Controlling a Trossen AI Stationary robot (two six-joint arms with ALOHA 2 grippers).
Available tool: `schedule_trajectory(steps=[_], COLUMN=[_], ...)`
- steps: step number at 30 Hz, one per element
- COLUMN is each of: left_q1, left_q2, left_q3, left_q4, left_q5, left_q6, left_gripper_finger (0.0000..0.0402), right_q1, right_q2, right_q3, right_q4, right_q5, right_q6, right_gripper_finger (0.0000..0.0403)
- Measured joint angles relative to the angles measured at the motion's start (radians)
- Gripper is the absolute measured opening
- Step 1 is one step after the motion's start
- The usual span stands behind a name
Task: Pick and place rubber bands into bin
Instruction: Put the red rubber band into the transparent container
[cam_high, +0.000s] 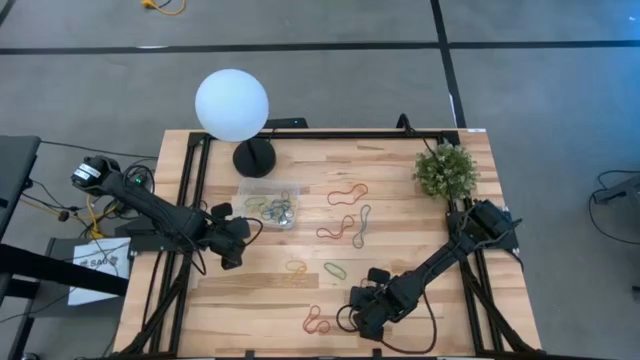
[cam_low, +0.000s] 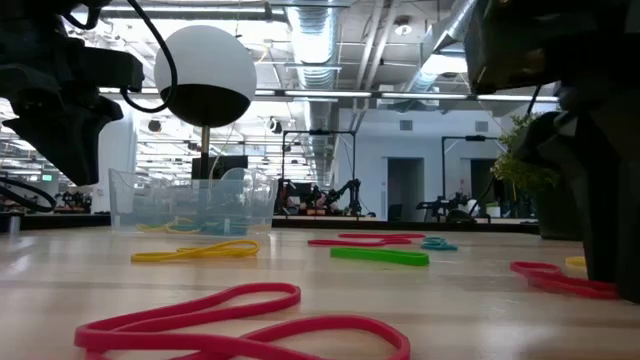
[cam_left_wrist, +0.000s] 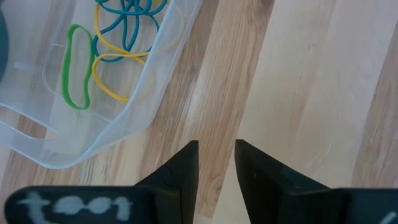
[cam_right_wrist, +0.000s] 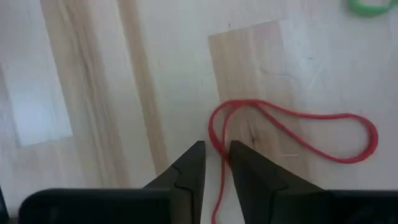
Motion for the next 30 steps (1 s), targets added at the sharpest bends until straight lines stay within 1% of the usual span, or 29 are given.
schedule_trajectory(steps=[2,6,9,12,14,18,20,23,26,28,30], left_q1=[0.000,0.000,0.000,0.000,0.000,0.000,0.000,0.000,0.000,0.000,0.000], left_q2=[0.000,0.000,0.000,0.000,0.000,0.000,0.000,0.000,0.000,0.000,0.000], left_q3=[0.000,0.000,0.000,0.000,0.000,0.000,0.000,0.000,0.000,0.000,0.000], left_q4=[0.000,0.001,0.000,0.000,0.000,0.000,0.000,0.000,0.000,0.000,0.000], left_q5=[0.000,0.000,0.000,0.000,0.000,0.000,0.000,0.000,0.000,0.000,0.000], left_q6=[0.000,0.001,0.004,0.005,0.004,0.005,0.005,0.005,0.005,0.005,0.005], left_gripper_finger=[0.0095,0.0095,0.0095,0.0095,0.0095,0.0095,0.0095,0.0095,0.0095,0.0095,0.0095], right_q1=[-0.016,-0.054,-0.082,-0.115,-0.145,-0.212,-0.262,-0.352,-0.441,-0.495,-0.541], right_q2=[-0.007,-0.010,-0.010,-0.014,-0.028,-0.041,-0.047,-0.044,-0.046,-0.046,-0.045], right_q3=[-0.003,-0.005,-0.002,0.035,0.070,0.134,0.164,0.199,0.218,0.218,0.218], right_q4=[-0.001,0.005,0.025,0.025,0.029,0.038,0.121,0.226,0.417,0.529,0.612], right_q5=[0.019,0.075,0.124,0.207,0.290,0.565,0.628,0.660,0.649,0.590,0.494], right_q6=[-0.020,-0.114,-0.196,-0.304,-0.410,-0.618,-0.716,-0.803,-0.876,-0.895,-0.890], right_gripper_finger=[0.0058,0.0010,0.0009,0.0004,0.0003,0.0004,0.0002,0.0002,0.0001,0.0001,0.0001])
